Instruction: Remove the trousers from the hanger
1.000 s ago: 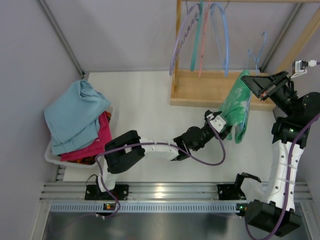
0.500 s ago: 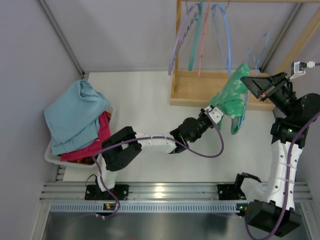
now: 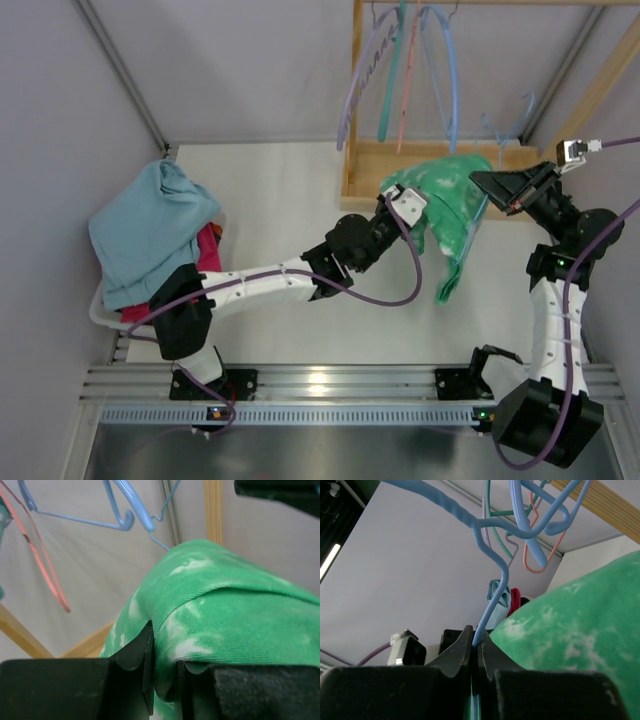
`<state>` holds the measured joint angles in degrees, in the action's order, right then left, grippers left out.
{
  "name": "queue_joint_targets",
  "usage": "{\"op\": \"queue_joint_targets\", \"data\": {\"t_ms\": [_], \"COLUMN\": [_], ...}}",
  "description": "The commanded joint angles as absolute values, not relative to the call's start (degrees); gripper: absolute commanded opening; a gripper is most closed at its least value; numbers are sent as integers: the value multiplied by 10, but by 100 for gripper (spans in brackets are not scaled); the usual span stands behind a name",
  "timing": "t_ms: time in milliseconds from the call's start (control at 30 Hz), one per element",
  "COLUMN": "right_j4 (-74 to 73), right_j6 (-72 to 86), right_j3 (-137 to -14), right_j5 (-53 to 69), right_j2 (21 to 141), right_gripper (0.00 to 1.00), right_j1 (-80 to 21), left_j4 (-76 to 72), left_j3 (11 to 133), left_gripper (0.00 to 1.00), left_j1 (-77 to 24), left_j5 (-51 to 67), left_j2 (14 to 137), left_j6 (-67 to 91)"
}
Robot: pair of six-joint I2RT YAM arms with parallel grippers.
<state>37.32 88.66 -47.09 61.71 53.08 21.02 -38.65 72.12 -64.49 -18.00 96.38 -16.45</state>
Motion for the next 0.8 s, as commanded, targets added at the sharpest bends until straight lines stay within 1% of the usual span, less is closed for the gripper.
{"op": "queue_joint_targets", "data": {"t_ms": [0,267,300,400,533,767], "right_j4": [537,653,704,792,781,721], "right_j6": [956,1020,1047,1104,1099,1045], "right_j3": [-457,-383,-376,-339,-303,-254], "right_j5": [635,631,629,628,640,658], "right_j2": [543,566,569,579,563,541], "right_gripper": [0,0,0,0,0,0], "right_j1": [205,207,207,206,207,207], "left_j4": [-416,-343,-341,-333,-322,-316], "left_j3": [778,848,859,883,921,1004], "left_gripper": [0,0,0,0,0,0], "left_j1": [-645,-640,-640,-639,-635,-633], "left_j5": [-194,-200,-201,-208,-214,-214], "left_j2": [893,864,864,865,867,881], "left_j6": [-145,-152,-159,-172,-179,-208]}}
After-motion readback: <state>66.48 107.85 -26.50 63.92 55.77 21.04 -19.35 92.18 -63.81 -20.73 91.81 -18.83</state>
